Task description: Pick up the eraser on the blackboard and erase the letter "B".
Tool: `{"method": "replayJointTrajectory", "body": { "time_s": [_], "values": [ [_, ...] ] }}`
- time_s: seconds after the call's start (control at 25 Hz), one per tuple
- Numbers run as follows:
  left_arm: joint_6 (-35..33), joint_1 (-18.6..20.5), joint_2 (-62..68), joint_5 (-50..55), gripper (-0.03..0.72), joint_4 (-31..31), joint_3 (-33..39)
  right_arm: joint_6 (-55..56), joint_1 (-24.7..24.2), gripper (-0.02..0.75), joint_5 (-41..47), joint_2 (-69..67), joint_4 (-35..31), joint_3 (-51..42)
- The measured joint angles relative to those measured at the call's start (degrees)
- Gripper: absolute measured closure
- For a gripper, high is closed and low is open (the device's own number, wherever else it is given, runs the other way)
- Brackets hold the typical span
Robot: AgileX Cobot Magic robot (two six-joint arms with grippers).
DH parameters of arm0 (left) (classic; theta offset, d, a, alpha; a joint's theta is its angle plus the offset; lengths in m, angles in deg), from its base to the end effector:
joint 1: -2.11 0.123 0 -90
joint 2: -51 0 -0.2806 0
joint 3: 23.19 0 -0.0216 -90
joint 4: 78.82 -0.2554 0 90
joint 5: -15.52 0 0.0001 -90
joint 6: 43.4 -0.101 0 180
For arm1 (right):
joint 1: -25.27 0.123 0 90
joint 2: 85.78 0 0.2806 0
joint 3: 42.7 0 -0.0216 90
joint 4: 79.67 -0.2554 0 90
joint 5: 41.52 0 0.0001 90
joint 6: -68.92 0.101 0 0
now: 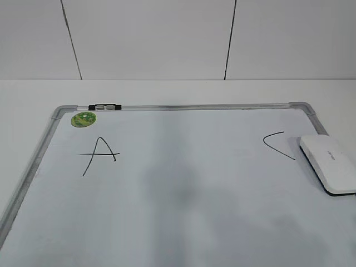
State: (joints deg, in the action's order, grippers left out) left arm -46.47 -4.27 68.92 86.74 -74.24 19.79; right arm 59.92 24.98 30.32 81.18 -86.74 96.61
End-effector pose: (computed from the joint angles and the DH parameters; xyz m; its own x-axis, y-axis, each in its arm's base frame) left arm 0.0194 -0.0099 0.2849 -0.6609 0.1018 -0.7435 0.1850 0.9823 -0.0300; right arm 0.0015 0.0118 0.2966 -0.5651 -0.1145 -0.8170 -0.1581 0.9870 -0.0289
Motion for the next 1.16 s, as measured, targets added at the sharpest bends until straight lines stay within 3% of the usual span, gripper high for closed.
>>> {"method": "replayJointTrajectory", "body": {
  "time_s": [0.28,1.16],
  "values": [
    [-0.09,0.0,-9.31,-5.74,0.448,-0.78,3.2,-1.47,0.0,0.186,-2.73,6.05,1.46,-6.57],
    [-0.21,-0.1,-9.36,-7.41,0.452,-1.26,4.06,-1.54,0.0,0.186,-5.03,6.11,2.92,-7.87]
  ]
}}
